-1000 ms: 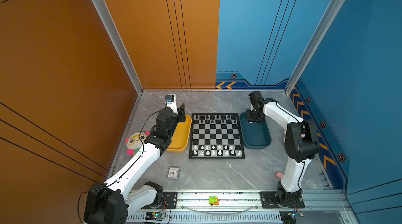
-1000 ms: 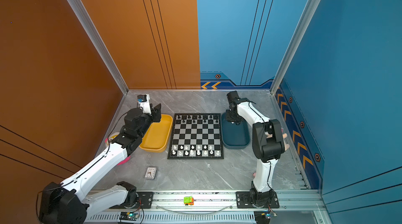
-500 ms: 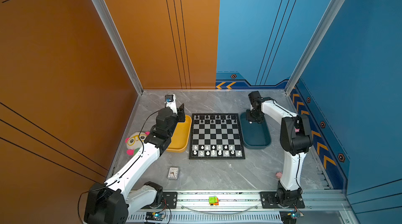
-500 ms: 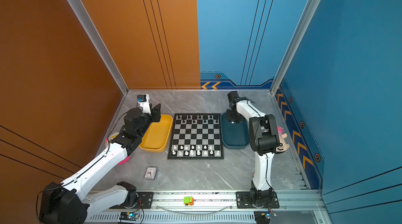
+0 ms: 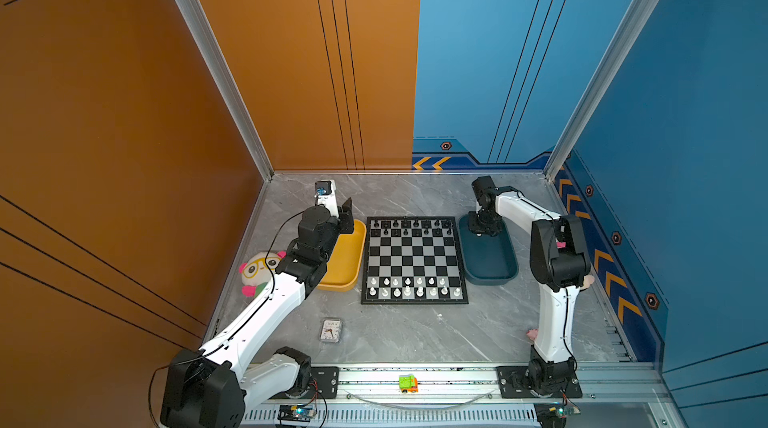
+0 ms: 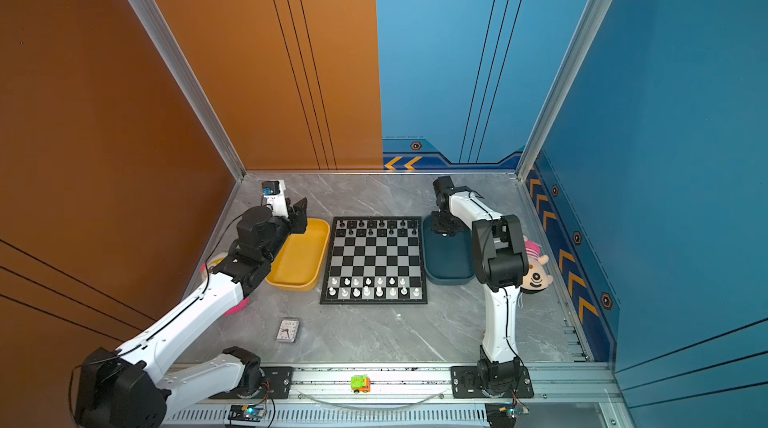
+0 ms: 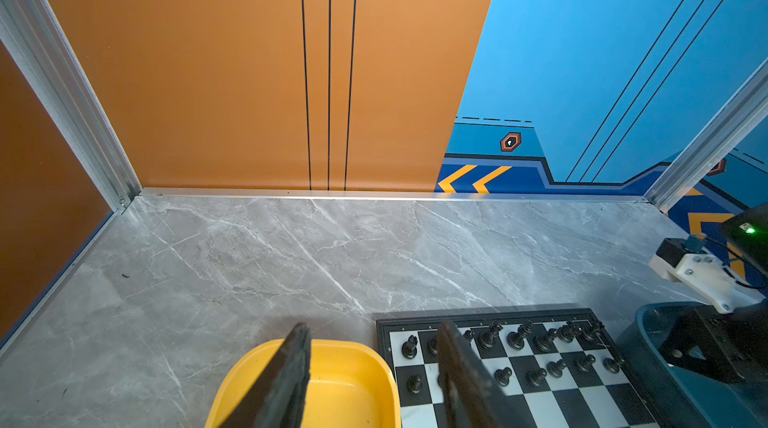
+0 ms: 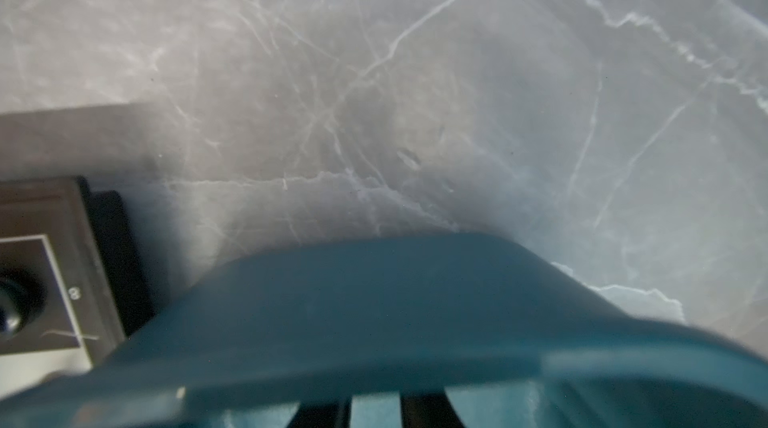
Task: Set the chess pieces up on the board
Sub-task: 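Lower the right gripper onto the last white pawn in the teal tray and close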
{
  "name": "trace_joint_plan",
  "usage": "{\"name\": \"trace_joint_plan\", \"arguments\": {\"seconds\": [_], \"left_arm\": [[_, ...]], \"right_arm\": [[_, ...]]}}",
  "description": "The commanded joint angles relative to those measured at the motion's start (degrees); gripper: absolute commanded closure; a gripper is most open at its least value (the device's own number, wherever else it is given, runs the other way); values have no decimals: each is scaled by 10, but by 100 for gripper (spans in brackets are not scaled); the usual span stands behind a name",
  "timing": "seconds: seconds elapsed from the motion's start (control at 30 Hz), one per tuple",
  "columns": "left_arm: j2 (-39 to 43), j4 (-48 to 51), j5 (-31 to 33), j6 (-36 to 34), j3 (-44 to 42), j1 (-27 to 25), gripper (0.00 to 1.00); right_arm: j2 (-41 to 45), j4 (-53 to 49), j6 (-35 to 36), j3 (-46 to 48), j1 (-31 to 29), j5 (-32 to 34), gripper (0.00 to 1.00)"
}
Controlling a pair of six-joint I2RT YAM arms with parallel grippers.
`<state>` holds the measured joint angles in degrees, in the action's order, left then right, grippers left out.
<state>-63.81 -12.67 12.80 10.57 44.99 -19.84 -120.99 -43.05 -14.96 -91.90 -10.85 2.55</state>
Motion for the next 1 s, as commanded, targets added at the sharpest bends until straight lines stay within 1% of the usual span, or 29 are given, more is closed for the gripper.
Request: {"name": "trace_joint_plan", "arguments": {"seconds": [0.0, 0.2, 0.67, 0.8, 0.97], "left_arm": [[6, -7, -9, 8, -8, 5, 49], [6, -6, -9, 7, -8, 5, 49], [9, -6, -10, 8, -9, 5, 49], [10, -6, -9, 8, -8, 5, 49], [9, -5, -11, 8, -7, 5, 49]], "right_arm": [[-4, -17, 5, -12, 5, -8, 79], [-4, -18, 5, -12, 4, -9, 82], [12, -27, 8, -7, 5, -3, 97], [18, -28, 9, -1, 3, -2, 99], [53, -35, 12, 8, -4, -2, 100]]}}
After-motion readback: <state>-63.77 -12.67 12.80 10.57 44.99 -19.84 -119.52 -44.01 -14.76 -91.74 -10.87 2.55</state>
